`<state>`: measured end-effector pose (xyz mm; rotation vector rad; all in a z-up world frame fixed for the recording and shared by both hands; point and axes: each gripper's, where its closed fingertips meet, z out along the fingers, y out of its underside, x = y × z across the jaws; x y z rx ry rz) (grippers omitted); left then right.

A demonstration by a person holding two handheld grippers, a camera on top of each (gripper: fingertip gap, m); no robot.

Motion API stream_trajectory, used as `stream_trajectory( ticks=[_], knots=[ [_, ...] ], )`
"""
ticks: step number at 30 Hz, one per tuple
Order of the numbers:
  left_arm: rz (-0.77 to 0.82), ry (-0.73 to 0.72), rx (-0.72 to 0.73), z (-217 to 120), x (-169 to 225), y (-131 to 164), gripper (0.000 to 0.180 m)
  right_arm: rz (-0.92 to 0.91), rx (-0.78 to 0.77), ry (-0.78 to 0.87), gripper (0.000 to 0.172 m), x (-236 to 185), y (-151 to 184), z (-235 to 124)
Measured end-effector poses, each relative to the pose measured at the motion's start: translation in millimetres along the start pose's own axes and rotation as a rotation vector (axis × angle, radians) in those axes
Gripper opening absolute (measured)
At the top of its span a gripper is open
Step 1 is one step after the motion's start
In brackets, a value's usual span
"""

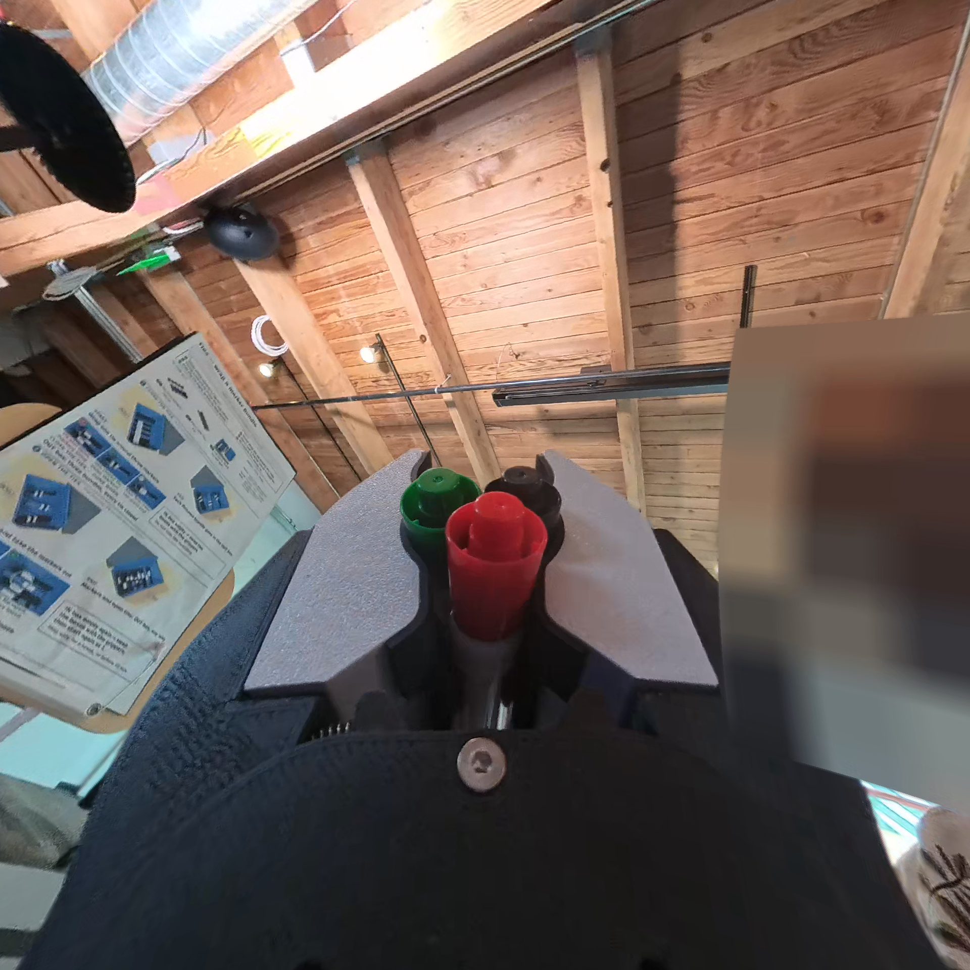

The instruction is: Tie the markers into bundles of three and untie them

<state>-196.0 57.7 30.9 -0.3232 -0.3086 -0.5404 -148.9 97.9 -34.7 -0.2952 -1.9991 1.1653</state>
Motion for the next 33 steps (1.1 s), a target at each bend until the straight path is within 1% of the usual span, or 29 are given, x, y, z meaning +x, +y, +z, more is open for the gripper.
stream_trajectory(
  ticks=[2,4,7,10,11,12,14,17,19,20,21,23,25,28,31,33],
  knots=[
    [0.015,0.009,-0.008,2,2,3,0.038,-0.013,-0.136,-0.046,0.074,-10,4,5],
    [-0.007,0.003,0.012,3,-1,3,0.038,0.001,-0.243,-0.097,0.079,-17,6,8],
    [-0.104,-0.035,0.052,-2,-12,2,0.038,0.001,-0.323,-0.143,0.082,-18,4,6],
    [-0.161,-0.045,0.082,-8,-17,1,0.038,0.083,-0.308,-0.239,0.083,-26,-3,3],
    [-0.161,-0.035,0.095,-8,-17,-1,0.038,0.111,-0.304,-0.258,0.085,-28,-5,3],
    [-0.157,-0.022,0.11,-9,-17,-3,0.038,0.117,-0.306,-0.252,0.084,-26,-7,3],
    [-0.139,0.015,0.139,-8,-14,-9,0.038,0.08,-0.315,-0.21,0.082,-20,-8,3],
    [-0.136,0.088,0.144,-1,-7,-17,0.038,0.013,-0.295,-0.205,0.083,-21,-18,3],
    [-0.119,0.106,0.12,5,-4,-16,0.038,-0.058,-0.311,-0.177,0.088,-16,-21,4],
    [-0.111,0.116,0.11,8,-2,-16,0.038,-0.128,-0.31,-0.152,0.09,-13,-24,5],
    [-0.112,0.122,0.113,10,0,-17,0.038,-0.227,-0.309,-0.142,0.091,-13,-26,5],
    [-0.123,0.136,0.133,12,3,-24,0.038,-0.437,-0.355,-0.105,0.092,-12,-24,4],
    [-0.106,0.143,0.133,14,6,-26,0.038,-0.581,-0.385,-0.073,0.09,-13,-21,5],
    [-0.11,0.15,0.15,13,11,-29,0.039,-0.695,-0.419,-0.053,0.092,-17,-16,8],
    [-0.122,0.146,0.172,11,11,-34,0.038,-0.841,-0.48,0.037,0.092,-9,-13,5],
    [-0.118,0.14,0.176,11,11,-36,0.038,-0.807,-0.475,0.039,0.093,-13,-14,5]
  ],
)
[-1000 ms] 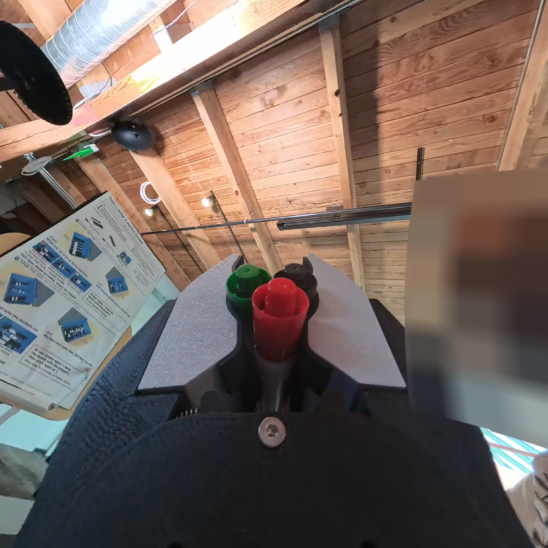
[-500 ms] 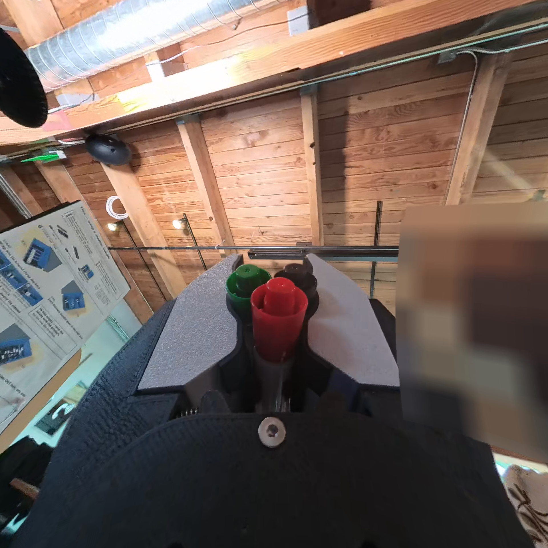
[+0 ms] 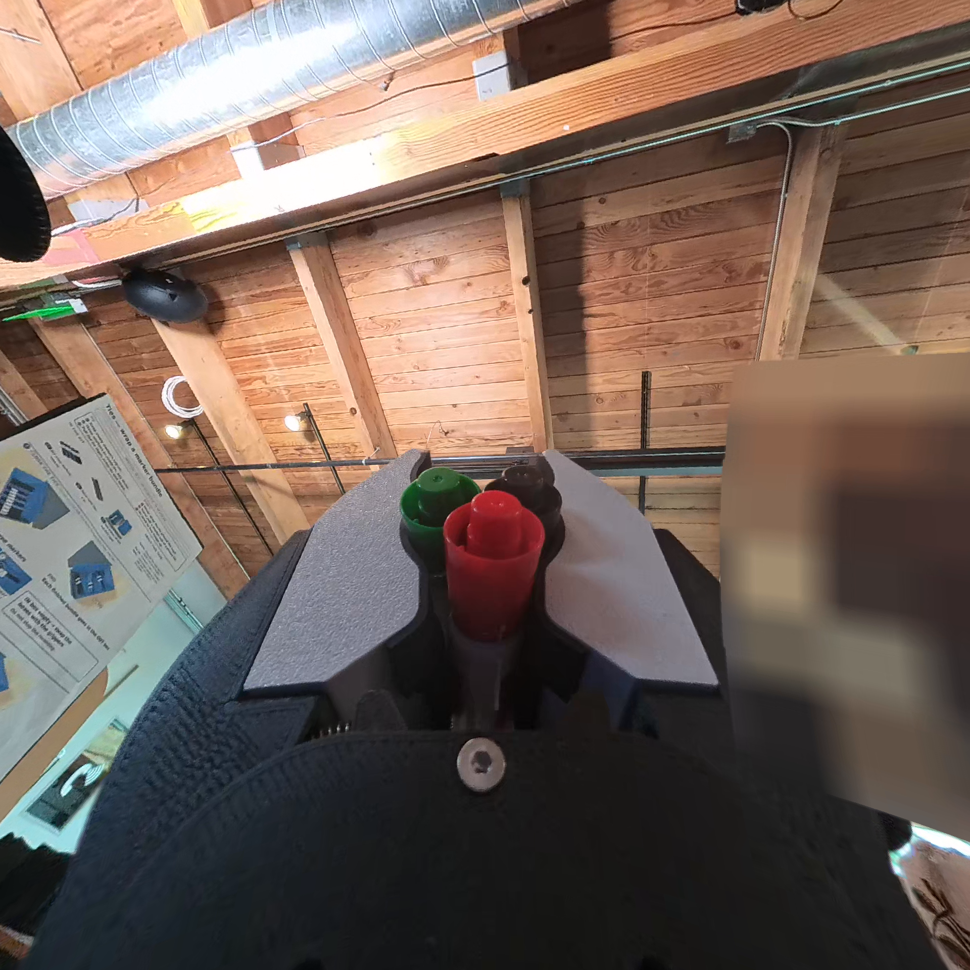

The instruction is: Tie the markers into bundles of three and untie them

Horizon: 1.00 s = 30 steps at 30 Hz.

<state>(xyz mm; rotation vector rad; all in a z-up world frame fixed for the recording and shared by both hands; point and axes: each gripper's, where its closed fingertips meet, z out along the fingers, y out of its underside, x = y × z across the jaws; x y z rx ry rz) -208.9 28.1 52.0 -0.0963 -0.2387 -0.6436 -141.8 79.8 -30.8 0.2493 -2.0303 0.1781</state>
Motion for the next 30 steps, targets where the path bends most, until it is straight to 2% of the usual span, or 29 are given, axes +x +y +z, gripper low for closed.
stream_trajectory(
  ticks=[4,11,15,17,19,21,22,23,24,25,26,27,28,29,30],
  knots=[
    [-0.027,-0.002,-0.005,0,2,1,0.038,0.207,0.127,-0.05,0.092,4,-9,-4],
    [-0.015,-0.068,-0.017,-11,-4,8,0.038,0.435,0.151,-0.164,0.109,1,-9,-1],
    [-0.046,-0.121,0.009,-22,-18,7,0.038,0.649,0.265,-0.222,0.111,4,-17,-7],
    [-0.036,-0.13,0.021,-26,-22,7,0.038,0.7,0.184,-0.223,0.115,-2,-7,0],
    [0.003,-0.138,0.013,-29,-25,7,0.038,0.675,0.086,-0.239,0.132,-12,2,5],
    [0.015,-0.137,0.017,-31,-27,6,0.038,0.849,0.217,-0.347,0.125,-12,-18,3],
    [0.013,-0.144,0.014,-32,-30,6,0.038,0.893,0.219,-0.39,0.127,-13,-16,2],
    [0.016,-0.151,0.004,-34,-32,8,0.038,0.892,0.198,-0.32,0.129,-1,-4,2],
    [0.028,-0.16,-0.008,-36,-36,9,0.038,0.93,0.256,-0.235,0.12,18,1,-6],
    [0.047,-0.174,-0.013,-40,-40,8,0.038,0.989,0.371,-0.252,0.102,28,-8,-17],
    [0.059,-0.187,-0.012,-44,-43,6,0.038,0.974,0.355,-0.314,0.099,21,-9,-17],
    [0.065,-0.199,-0.011,-49,-45,2,0.038,0.895,0.234,-0.28,0.11,19,7,-15],
    [0.075,-0.212,-0.014,-52,-47,-2,0.038,0.883,0.25,-0.157,0.106,37,16,-25],
    [0.082,-0.22,-0.018,-54,-48,-4,0.038,0.983,0.453,-0.098,0.104,56,9,-43],
    [0.069,-0.213,-0.015,-54,-47,-6,0.038,1.059,0.56,-0.147,0.101,52,4,-44]
  ],
)
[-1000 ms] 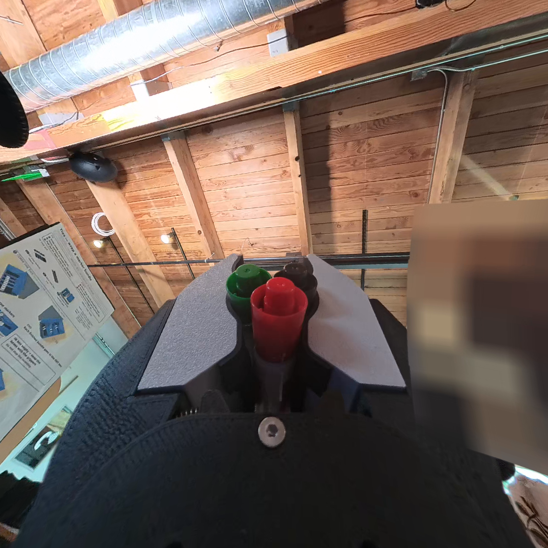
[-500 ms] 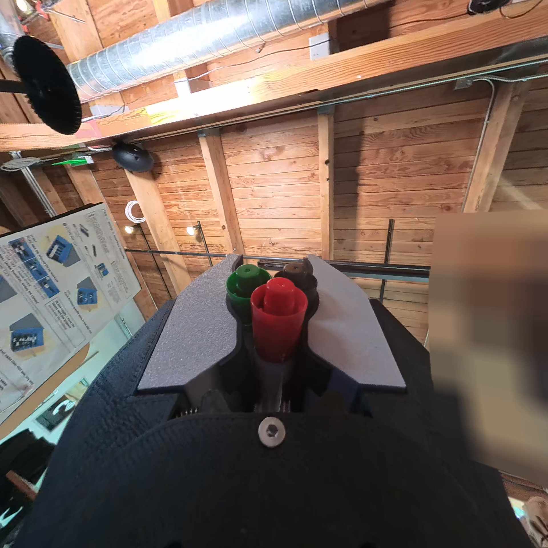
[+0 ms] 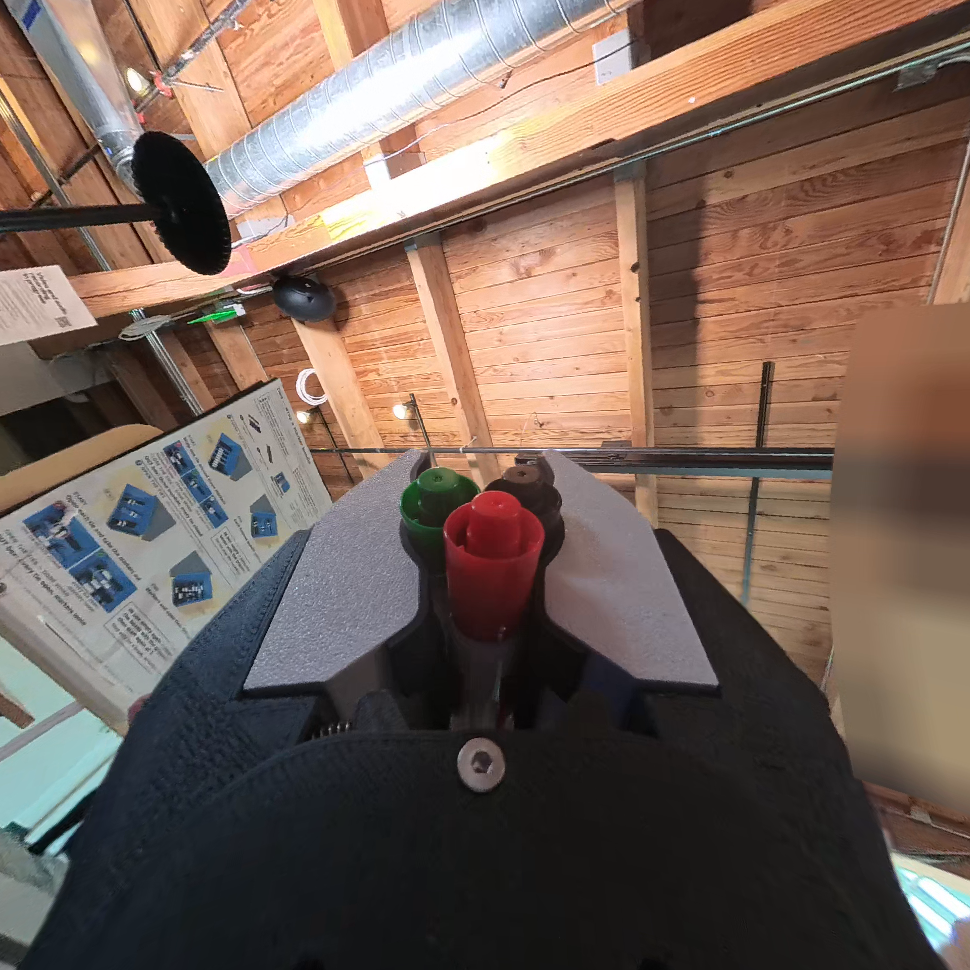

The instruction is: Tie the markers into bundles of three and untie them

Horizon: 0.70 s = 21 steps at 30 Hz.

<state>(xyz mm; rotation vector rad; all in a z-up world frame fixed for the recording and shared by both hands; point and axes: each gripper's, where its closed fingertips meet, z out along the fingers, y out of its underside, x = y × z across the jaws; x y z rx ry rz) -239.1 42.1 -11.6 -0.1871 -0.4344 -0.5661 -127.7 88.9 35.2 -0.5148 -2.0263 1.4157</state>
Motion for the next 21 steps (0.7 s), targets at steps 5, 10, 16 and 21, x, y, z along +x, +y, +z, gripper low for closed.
stream_trajectory(
  ticks=[5,10,16,21],
  knots=[
    [-0.124,0.012,0.009,4,6,-3,0.038,-0.045,-0.024,0.096,0.09,16,73,25],
    [-0.203,0.0,0.017,3,8,-2,0.039,-0.158,0.224,0.073,0.079,7,55,17],
    [-0.191,0.022,0.084,0,9,-14,0.038,-0.094,0.328,0.193,0.076,-12,44,22],
    [-0.053,0.044,0.056,1,11,-22,0.039,0.715,0.344,-0.158,0.087,-64,67,39]
  ],
)
